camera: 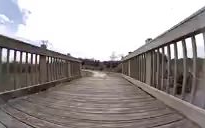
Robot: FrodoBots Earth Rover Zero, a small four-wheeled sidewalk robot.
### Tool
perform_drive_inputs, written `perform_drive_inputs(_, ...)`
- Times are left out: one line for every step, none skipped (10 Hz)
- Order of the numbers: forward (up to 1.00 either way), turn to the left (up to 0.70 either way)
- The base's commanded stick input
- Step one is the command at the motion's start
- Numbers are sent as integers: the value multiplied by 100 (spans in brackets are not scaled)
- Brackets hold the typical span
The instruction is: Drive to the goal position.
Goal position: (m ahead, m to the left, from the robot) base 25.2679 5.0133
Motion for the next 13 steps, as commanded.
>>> perform_drive_inputs(70,0)
perform_drive_inputs(70,0)
perform_drive_inputs(70,0)
perform_drive_inputs(70,0)
perform_drive_inputs(70,0)
perform_drive_inputs(70,0)
perform_drive_inputs(70,0)
perform_drive_inputs(70,0)
perform_drive_inputs(70,0)
perform_drive_inputs(70,0)
perform_drive_inputs(70,0)
perform_drive_inputs(70,0)
perform_drive_inputs(70,0)
